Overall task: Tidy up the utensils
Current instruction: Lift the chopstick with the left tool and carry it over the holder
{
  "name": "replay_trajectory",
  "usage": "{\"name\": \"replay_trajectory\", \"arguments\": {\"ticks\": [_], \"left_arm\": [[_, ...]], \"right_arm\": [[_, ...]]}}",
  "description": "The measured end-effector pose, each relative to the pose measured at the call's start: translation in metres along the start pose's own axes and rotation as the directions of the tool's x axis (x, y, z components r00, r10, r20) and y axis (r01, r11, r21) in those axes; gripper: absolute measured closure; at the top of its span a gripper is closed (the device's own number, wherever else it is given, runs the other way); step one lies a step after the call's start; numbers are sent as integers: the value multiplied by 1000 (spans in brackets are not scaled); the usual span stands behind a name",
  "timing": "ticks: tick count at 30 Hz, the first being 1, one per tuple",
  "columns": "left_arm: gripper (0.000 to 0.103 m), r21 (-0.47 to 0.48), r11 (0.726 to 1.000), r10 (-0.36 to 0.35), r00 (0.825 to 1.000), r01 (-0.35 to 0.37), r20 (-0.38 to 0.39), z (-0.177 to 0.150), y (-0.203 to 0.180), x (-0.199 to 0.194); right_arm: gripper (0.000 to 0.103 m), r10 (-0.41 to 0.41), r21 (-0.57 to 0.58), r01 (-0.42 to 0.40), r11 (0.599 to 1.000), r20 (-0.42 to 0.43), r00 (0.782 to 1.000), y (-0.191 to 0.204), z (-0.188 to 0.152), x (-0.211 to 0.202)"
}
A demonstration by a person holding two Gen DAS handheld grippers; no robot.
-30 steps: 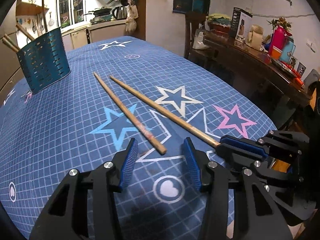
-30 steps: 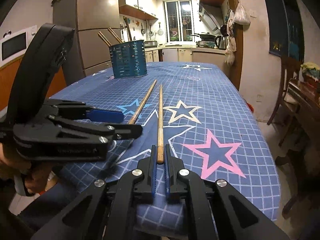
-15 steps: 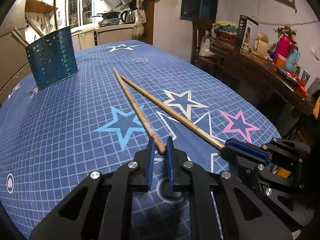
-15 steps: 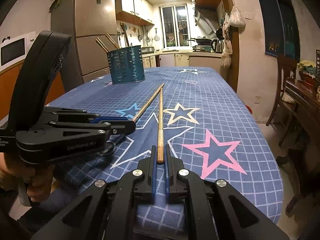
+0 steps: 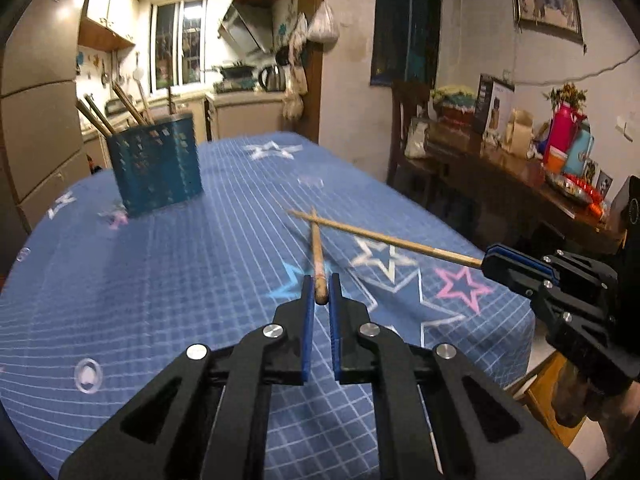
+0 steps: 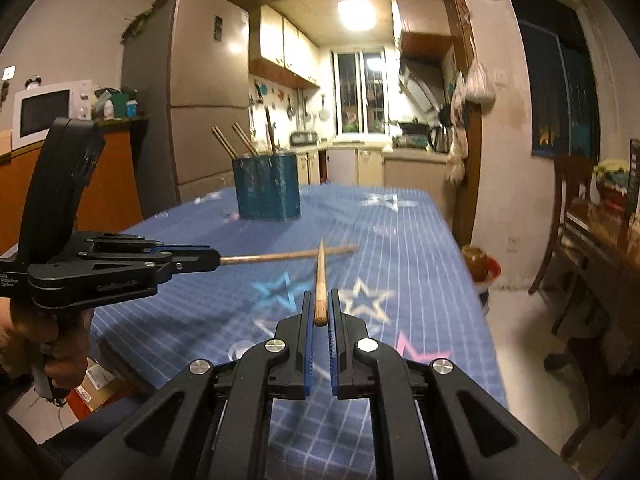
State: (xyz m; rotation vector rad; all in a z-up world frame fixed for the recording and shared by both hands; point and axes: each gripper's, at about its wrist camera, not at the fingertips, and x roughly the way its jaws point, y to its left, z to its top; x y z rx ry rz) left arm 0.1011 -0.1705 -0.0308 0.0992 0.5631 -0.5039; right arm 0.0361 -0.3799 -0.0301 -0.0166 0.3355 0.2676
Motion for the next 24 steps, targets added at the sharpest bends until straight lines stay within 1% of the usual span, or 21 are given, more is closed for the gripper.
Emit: {"name": "replay_trajectory", "arguments": {"ticks": [5,14,18,24], "left_arm": [[98,-15,999,31,996,-30,86,24,12,-25],[98,-43,997,64,983,-57,172,64,36,-45],[98,-60,997,66,980,-56,188,79,49,-47],[98,-66,996,72,976,-59,207,107,63,-49]], "right_arm": [[96,31,-11,-31,999,52,998,-4,34,-8],[96,78,-28,-75,997,120,990,-12,100,-3],[96,90,-60,-83,995,118,989,-10,125,9],[96,96,-74,-90,993,79,992,-10,154,37]]}}
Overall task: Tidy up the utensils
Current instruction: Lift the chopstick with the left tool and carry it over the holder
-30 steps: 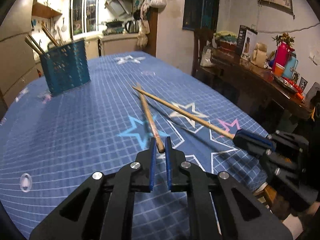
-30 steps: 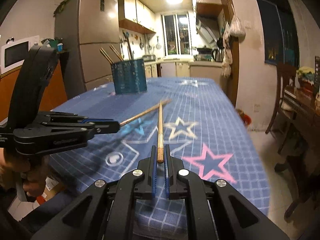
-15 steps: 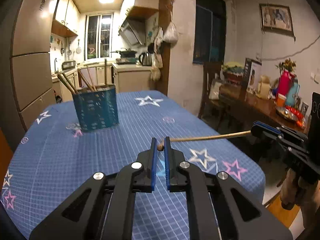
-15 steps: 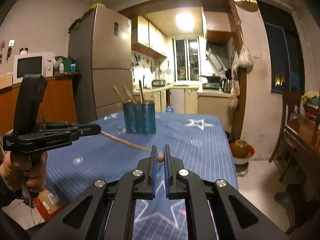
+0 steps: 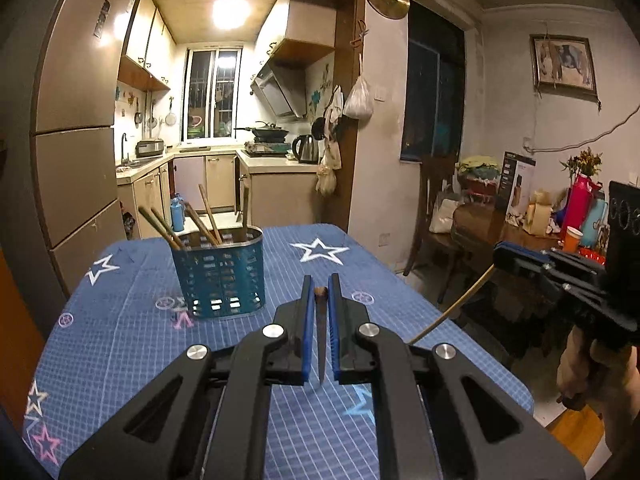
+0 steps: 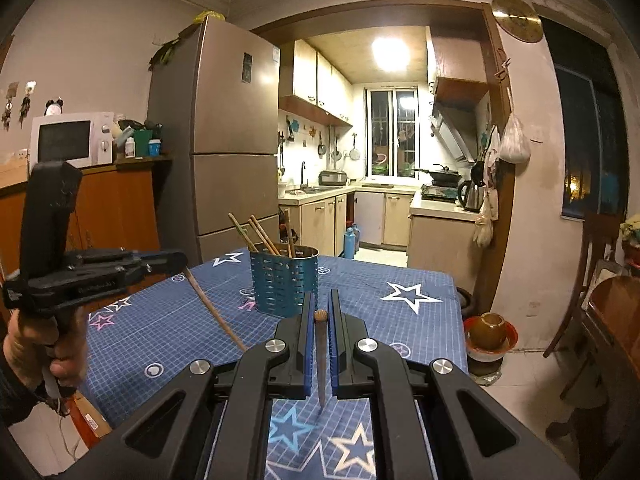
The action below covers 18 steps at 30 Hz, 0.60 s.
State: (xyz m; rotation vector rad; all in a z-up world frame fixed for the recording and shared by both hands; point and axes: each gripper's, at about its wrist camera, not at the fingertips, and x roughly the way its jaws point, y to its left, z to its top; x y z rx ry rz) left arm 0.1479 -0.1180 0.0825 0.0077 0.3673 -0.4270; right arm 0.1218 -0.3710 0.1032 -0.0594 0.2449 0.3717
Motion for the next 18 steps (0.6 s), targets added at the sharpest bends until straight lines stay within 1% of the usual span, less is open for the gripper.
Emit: {"name": "replay_trajectory", "arguments": {"ticks": [7,13,18], "left_arm": [[98,1,1000,24,1000,-24,-16,24,20,8],[98,7,999,53,998,-53,-21,39,39,9],[98,7,997,73,996,-73,-48,55,57,13]], "right_arm": [[96,27,8,-27,1000,-48,998,-1,21,30],[96,55,46,-50,998,-123,991,-8,40,56],[96,67,50,-59,997,-174,983,-7,66,74]]}}
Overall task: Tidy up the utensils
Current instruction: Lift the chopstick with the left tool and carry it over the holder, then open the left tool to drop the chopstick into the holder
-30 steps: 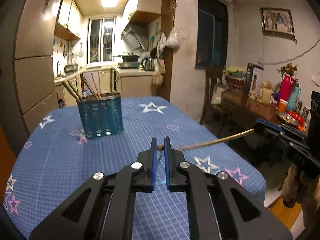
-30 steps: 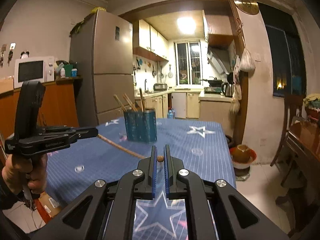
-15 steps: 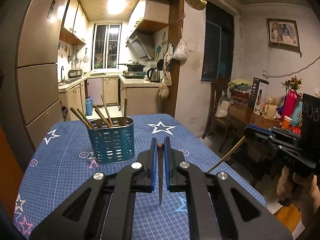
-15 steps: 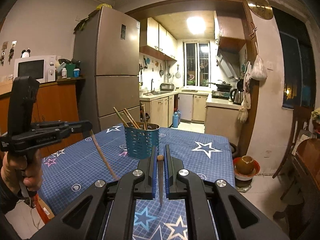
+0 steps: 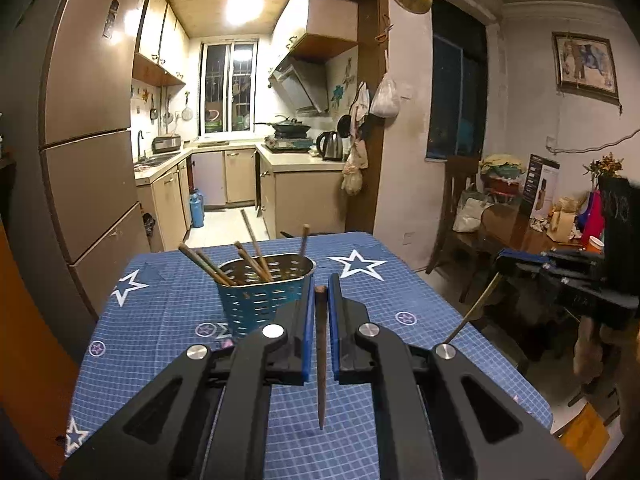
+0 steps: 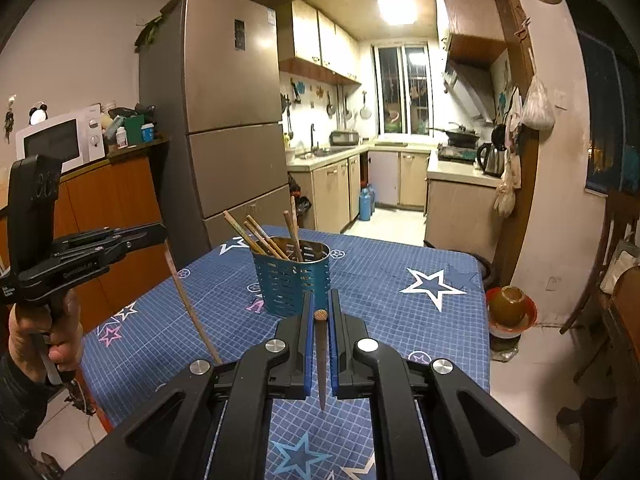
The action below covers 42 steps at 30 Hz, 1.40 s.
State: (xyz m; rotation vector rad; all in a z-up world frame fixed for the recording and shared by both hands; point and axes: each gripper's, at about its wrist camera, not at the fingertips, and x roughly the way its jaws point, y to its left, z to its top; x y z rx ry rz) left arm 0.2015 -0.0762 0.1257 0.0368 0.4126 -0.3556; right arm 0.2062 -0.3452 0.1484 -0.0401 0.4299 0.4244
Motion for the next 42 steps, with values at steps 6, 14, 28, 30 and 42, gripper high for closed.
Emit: {"name": "replay_trajectory", "arguments": {"ticks": [6,14,28,30,42], "left_arm": [[98,13,999,30,999,-30,-16,19,15,1],[98,3,998,56,998,-56,-18,56,36,-6],[98,-46,991,128,991,-127,31,152,82,-13],[98,-57,989,138,990,-136,39,167,89,-10],[98,-82,987,146,982,-136,121,233,106,18]], "right_arm": [[95,12,5,-12,1000,-26,1000,4,31,5],[95,11,1,-11,1000,-36,999,11,81,10],[95,-58,-28,56,998,-38,998,11,184,24],[95,-71,-22,71,997,-29,997,8,202,27],[95,-86,-17,87,996,17,996,6,268,64]]}}
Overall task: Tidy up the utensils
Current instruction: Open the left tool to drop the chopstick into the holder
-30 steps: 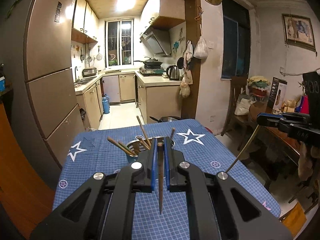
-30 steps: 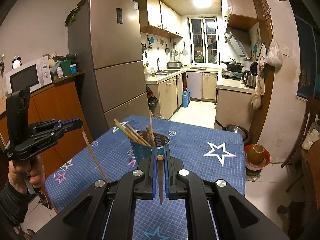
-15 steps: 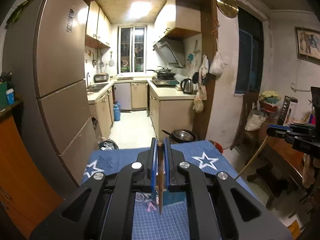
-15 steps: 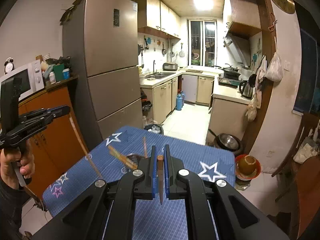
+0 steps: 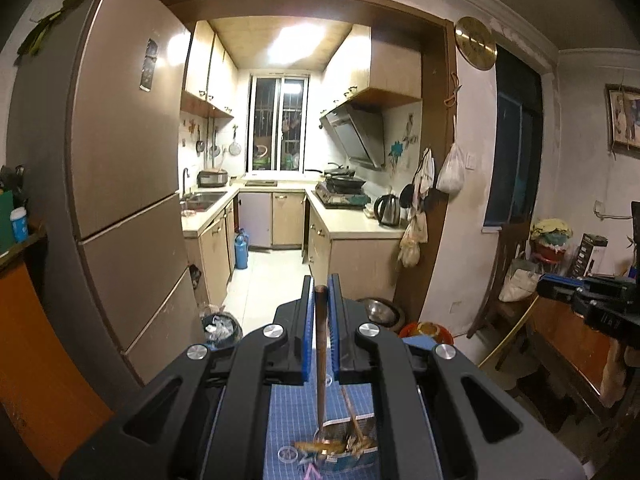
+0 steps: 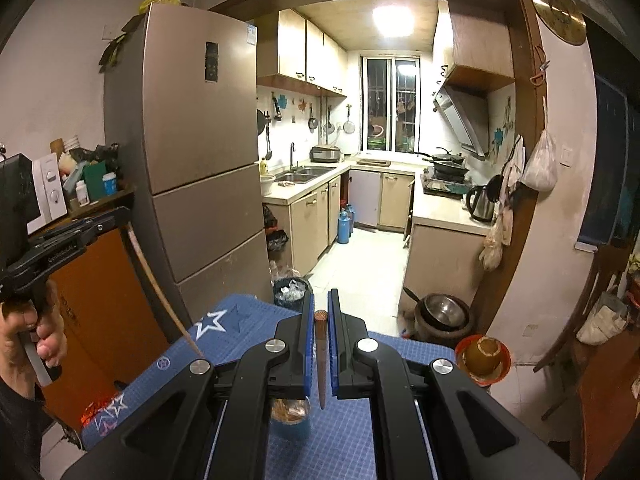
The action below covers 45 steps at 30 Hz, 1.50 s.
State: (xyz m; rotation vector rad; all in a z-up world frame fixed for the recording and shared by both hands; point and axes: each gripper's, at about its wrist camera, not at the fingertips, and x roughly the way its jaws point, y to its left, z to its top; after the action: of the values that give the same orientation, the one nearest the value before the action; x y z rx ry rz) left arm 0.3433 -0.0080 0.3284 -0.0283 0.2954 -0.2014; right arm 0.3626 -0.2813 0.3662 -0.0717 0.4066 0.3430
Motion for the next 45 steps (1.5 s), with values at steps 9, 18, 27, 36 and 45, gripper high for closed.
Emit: {"name": "replay_trajectory", "arguments": {"ticks": [9,18,27,36,45], "left_arm": [[98,16,999,-49,999,50,-13,-24,-13,52],[98,9,997,-75,991,76,-107,-83,-6,106],[98,3,996,-87,979,89,-182,-129,-2,132],[98,-4,996,-93,976,94,-198,-140,1,138],[97,-5,996,-93,975,94,-201,-142,0,134]], "right_arm": [[96,52,4,-52,999,-21,998,8,-10,49],[95,103,34,-101,994,-61,993,18,-48,102],[95,101,9,-101,995,-132,986,33,-92,146],[95,98,7,-98,995,-147,984,38,-102,154],[92,100,9,-99,995,-149,984,37,-107,157]]}}
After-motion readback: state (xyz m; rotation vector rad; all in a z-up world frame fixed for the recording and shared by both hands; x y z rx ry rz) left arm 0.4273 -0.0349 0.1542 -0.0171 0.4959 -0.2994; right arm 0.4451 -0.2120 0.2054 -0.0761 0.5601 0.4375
